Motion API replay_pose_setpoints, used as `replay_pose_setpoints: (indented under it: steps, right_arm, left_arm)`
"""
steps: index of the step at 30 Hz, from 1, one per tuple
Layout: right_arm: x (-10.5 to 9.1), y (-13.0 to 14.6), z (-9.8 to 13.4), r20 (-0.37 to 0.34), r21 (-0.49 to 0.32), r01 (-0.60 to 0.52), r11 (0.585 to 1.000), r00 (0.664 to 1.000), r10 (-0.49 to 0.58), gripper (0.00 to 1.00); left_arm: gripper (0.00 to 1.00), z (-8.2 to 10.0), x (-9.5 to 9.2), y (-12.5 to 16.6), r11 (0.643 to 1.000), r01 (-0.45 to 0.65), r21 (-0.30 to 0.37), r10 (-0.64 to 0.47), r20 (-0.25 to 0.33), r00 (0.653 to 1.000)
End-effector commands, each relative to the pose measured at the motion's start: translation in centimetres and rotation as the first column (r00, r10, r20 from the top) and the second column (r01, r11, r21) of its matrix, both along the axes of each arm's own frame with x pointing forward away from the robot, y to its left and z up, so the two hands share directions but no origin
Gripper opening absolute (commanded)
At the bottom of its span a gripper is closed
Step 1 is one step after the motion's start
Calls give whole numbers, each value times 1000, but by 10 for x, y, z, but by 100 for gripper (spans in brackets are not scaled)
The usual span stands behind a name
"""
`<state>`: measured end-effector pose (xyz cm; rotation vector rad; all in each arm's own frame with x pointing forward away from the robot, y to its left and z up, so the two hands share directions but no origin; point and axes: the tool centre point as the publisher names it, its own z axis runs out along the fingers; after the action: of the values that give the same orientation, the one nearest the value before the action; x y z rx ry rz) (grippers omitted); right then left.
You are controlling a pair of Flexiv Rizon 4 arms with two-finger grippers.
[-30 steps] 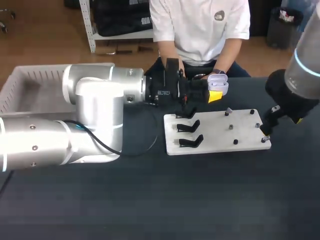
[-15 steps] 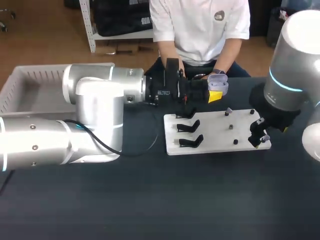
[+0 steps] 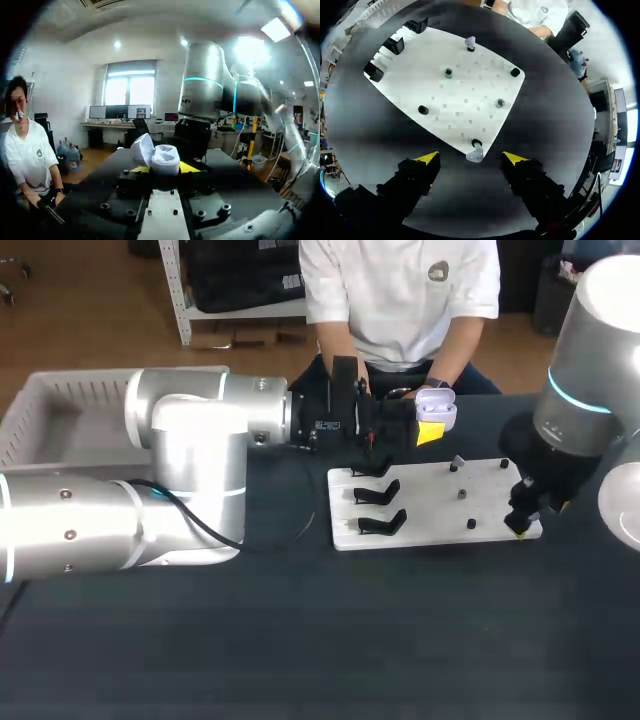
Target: Pick up each earbud case from the left stands, insert the matching earbuds, close the lid, and place the case in the box.
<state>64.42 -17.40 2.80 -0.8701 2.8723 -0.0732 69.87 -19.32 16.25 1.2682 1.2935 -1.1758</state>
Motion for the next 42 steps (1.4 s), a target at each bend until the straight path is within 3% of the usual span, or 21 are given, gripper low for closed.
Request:
replay_pose_setpoints:
  steps: [1, 4, 13, 30, 34, 36, 42]
  right_arm:
    - [3, 0, -3, -15, 5, 0, 1000, 1000, 0, 60]
    - [3, 0, -4, -19, 6, 3, 1000, 1000, -3, 61]
    - [8, 1, -2, -22, 7, 9, 1000, 1000, -9, 42]
    - [2, -1, -5, -11, 31, 83, 996, 996, -83, 46]
    - [0, 1, -6, -6, 50, 106, 993, 994, -106, 44]
    - [0, 1, -6, -4, 49, 110, 993, 994, -110, 38]
    - [3, 0, -6, -1, 45, 113, 993, 994, -113, 39]
  left_arm:
    - [0, -1, 1, 0, 1000, -1, -6, 1, 3, 1000]
    - [0, -1, 1, 0, 1000, -1, -6, 1, 3, 1000]
    - [0, -1, 1, 0, 1000, -1, -6, 1, 3, 1000]
    - [0, -1, 1, 0, 1000, -1, -6, 1, 3, 1000]
    - [0, -1, 1, 0, 1000, -1, -6, 1, 3, 1000]
    - [0, -1, 1, 0, 1000, -1, -6, 1, 3, 1000]
    - [0, -1, 1, 0, 1000, -1, -6, 1, 3, 1000]
